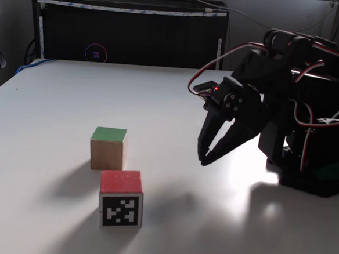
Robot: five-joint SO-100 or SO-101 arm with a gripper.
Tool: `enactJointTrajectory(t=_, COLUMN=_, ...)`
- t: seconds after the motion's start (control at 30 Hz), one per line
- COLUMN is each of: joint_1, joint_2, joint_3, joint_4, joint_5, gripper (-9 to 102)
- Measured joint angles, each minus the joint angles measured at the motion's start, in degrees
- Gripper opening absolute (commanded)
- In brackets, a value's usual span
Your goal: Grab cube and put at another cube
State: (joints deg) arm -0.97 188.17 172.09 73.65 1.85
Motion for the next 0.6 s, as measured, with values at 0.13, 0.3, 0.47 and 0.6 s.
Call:
enactJointTrajectory(t=0.13, joint_1=0.0, joint_2=0.0, joint_3=0.0, joint_4=-0.2, joint_5=0.4, gripper=0)
enactJointTrajectory(t=0.3, joint_1=0.0, joint_2=0.0, joint_3=0.0, joint_4=-0.2, joint_5=0.4, gripper=0)
enactJointTrajectory(t=0.47, joint_1=0.0, joint_2=0.0, joint_3=0.0, joint_4=-0.2, joint_5=0.4, gripper=0)
enactJointTrajectory(t=0.6, joint_1=0.0, joint_2=0.0, joint_3=0.0, joint_4=-0.2, joint_5=0.6, gripper=0)
